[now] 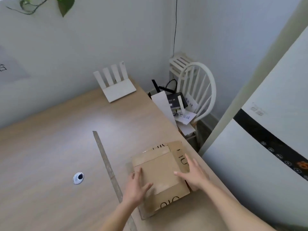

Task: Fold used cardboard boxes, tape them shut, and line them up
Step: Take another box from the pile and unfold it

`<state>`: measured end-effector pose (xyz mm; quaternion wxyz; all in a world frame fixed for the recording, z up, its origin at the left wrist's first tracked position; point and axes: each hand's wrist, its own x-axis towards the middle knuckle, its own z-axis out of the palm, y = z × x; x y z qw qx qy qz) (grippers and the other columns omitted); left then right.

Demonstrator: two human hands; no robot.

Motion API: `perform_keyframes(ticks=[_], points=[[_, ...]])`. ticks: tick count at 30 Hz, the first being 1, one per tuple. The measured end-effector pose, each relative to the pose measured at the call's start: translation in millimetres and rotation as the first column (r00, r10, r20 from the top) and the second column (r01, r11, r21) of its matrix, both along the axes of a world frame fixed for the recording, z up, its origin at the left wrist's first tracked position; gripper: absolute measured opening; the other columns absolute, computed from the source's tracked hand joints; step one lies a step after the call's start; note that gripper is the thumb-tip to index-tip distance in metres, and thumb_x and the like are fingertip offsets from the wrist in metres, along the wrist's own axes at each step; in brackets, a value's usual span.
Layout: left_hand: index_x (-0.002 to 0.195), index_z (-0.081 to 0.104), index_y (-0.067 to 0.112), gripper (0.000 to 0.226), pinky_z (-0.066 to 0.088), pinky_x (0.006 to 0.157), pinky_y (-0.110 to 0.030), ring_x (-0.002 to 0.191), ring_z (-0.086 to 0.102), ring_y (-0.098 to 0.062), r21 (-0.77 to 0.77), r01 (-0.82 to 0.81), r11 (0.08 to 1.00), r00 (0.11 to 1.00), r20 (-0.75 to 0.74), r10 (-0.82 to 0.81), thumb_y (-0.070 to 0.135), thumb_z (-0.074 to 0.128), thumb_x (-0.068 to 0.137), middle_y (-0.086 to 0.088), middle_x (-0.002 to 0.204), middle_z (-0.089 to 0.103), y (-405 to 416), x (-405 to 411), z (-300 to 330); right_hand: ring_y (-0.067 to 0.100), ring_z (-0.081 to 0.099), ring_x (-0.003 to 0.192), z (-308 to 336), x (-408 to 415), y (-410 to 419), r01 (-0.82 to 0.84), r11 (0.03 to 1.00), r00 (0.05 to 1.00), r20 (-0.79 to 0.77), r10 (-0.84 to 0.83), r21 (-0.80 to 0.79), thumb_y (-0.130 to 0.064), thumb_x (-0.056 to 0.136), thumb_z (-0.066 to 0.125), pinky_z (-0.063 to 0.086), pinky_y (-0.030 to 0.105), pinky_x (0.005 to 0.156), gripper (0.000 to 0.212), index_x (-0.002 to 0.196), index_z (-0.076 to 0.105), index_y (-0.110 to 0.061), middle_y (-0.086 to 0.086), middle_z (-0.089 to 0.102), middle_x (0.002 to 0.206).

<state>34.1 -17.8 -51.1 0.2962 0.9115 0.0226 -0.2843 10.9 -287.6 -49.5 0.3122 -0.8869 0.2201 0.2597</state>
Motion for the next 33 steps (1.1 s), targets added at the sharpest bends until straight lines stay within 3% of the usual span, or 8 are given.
perform_keyframes(ticks=[4,10,15,20,24,27,29,33], points=[[0.158,0.018,0.027,0.092,0.035,0.109,-0.032,0.138,0.041,-0.02,-0.078,-0.082,0.994,0.997,0.0,0.082,0.044,0.073,0.086,-0.004,0.154,0.033,-8,2,-8,0.027,0.016,0.154,-20,6,-7,0.094,0.983,0.996,-0.015,-0.093,0.16,-0.096,0.05,0.062,0.028,0.062,0.118,0.137,0.159,-0.001,-0.043,-0.004,0.006,0.17],[0.158,0.019,0.028,0.096,0.031,0.109,-0.028,0.136,0.037,-0.015,-0.181,-0.138,0.974,0.989,0.035,0.147,0.036,0.078,0.084,-0.001,0.148,0.036,-15,0,5,0.032,0.032,0.146,-1,2,3,0.159,0.962,0.986,0.011,-0.165,0.222,-0.087,0.056,0.071,0.036,0.055,0.114,0.129,0.158,0.003,-0.047,0.002,0.016,0.163],[0.157,0.021,0.033,0.098,0.036,0.106,-0.032,0.135,0.041,-0.017,-0.278,-0.165,0.946,0.971,0.122,0.206,0.034,0.081,0.08,0.0,0.15,0.039,-4,-1,37,0.025,0.036,0.142,40,-6,21,0.157,0.94,0.972,0.124,-0.202,0.303,-0.082,0.058,0.076,0.036,0.047,0.115,0.115,0.152,0.017,-0.056,0.0,0.028,0.157],[0.157,0.021,0.032,0.099,0.031,0.108,-0.029,0.14,0.036,-0.015,-0.381,-0.143,0.914,0.941,0.235,0.245,0.031,0.083,0.08,0.005,0.154,0.039,38,-22,80,0.018,0.039,0.141,86,-24,57,0.088,0.928,0.947,0.259,-0.19,0.362,-0.082,0.05,0.082,0.037,0.051,0.116,0.105,0.133,0.017,-0.078,-0.01,0.033,0.156],[0.154,0.024,0.041,0.099,0.04,0.109,-0.033,0.136,0.045,-0.015,-0.461,-0.138,0.877,0.901,0.309,0.304,0.038,0.085,0.076,0.01,0.152,0.042,95,-46,125,0.017,0.048,0.133,143,-40,113,-0.007,0.93,0.915,0.377,-0.142,0.368,-0.079,0.053,0.084,0.044,0.05,0.11,0.107,0.136,0.018,-0.078,-0.008,0.04,0.15],[0.146,0.022,0.058,0.099,0.055,0.093,-0.036,0.114,0.063,-0.012,-0.559,-0.149,0.816,0.876,0.308,0.371,0.05,0.086,0.07,0.012,0.143,0.051,150,-65,162,0.019,0.049,0.129,200,-55,166,-0.108,0.914,0.881,0.463,-0.093,0.39,-0.072,0.057,0.087,0.048,0.05,0.107,0.106,0.138,0.019,-0.076,-0.006,0.04,0.146],[0.151,0.021,0.051,0.101,0.057,0.08,-0.027,0.099,0.068,-0.007,-0.617,-0.166,0.769,0.862,0.288,0.417,0.05,0.085,0.072,0.009,0.136,0.054,187,-77,191,0.02,0.048,0.127,238,-66,201,-0.165,0.904,0.858,0.509,-0.065,0.394,-0.067,0.061,0.087,0.048,0.049,0.105,0.104,0.139,0.019,-0.075,-0.005,0.039,0.141],[0.155,0.014,0.048,0.112,0.058,0.085,-0.032,0.105,0.067,-0.011,-0.737,-0.177,0.652,0.841,0.23,0.489,0.055,0.085,0.069,0.005,0.142,0.052,259,-96,241,0.019,0.051,0.121,303,-88,269,-0.271,0.866,0.797,0.602,-0.042,0.419,-0.055,0.066,0.089,0.053,0.033,0.089,0.098,0.138,0.025,-0.073,0.002,0.044,0.134]])
